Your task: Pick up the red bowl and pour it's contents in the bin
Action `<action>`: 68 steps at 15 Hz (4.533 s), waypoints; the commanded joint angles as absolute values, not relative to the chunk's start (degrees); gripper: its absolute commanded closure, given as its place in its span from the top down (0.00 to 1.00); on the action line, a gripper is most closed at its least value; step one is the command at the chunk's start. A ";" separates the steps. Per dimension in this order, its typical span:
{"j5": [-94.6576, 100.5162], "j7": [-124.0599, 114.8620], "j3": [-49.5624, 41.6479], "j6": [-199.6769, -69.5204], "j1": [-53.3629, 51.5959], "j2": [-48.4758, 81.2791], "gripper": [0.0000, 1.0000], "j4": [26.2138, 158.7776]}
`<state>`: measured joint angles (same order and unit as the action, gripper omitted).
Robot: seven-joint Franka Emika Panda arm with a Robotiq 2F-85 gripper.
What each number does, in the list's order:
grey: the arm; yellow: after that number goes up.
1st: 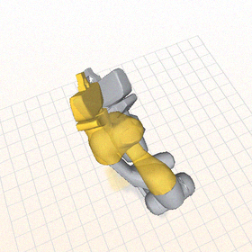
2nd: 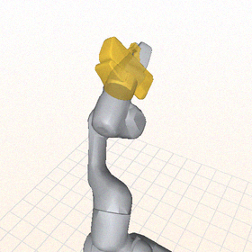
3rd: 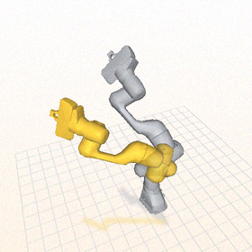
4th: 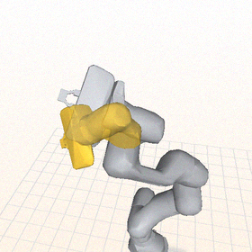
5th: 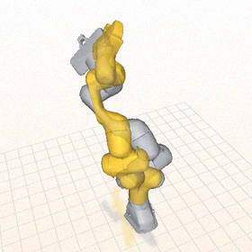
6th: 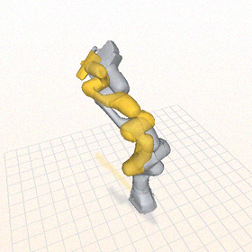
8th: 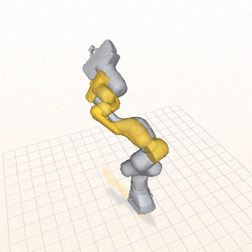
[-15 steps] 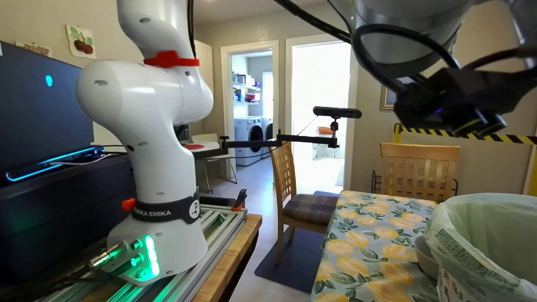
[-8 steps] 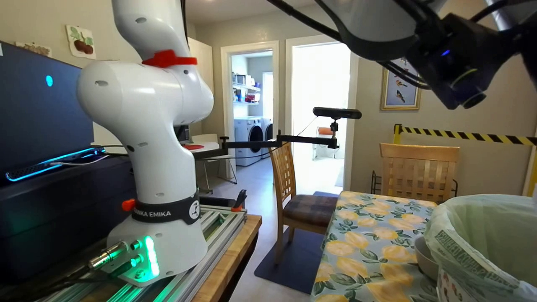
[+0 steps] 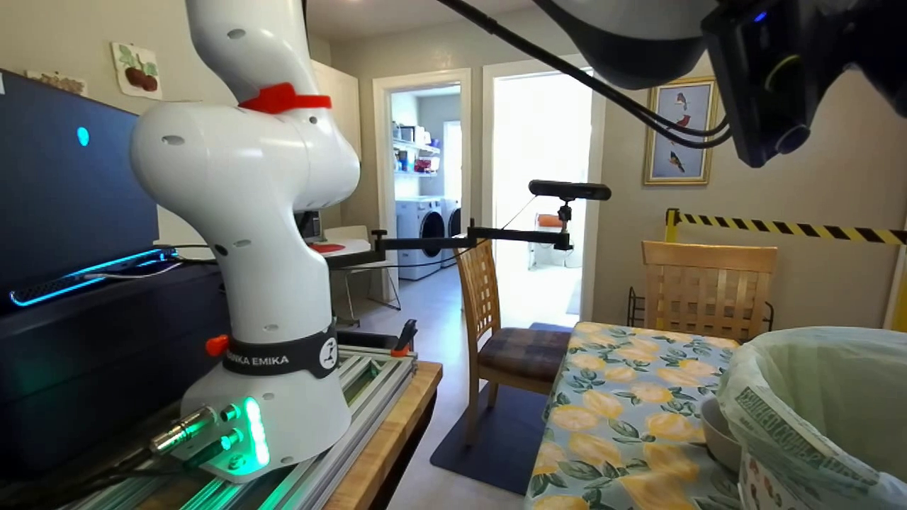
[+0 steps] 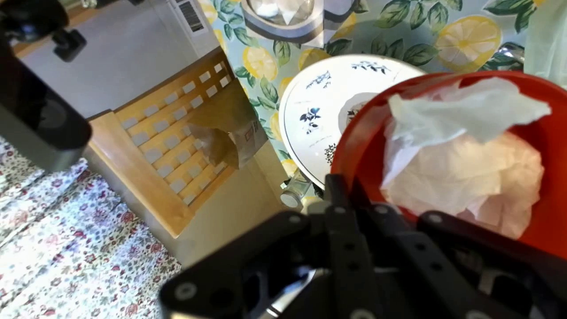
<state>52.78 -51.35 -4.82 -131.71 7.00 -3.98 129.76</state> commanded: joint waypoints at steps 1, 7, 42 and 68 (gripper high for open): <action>57.97 -54.87 -2.83 -126.71 5.40 -1.57 0.01 126.52; 63.80 -58.59 -1.44 -121.22 3.12 1.42 0.01 123.92; 97.23 -97.07 8.84 -101.05 -9.07 7.89 0.01 128.54; 112.23 -108.86 10.36 -72.57 -10.37 12.10 0.01 133.58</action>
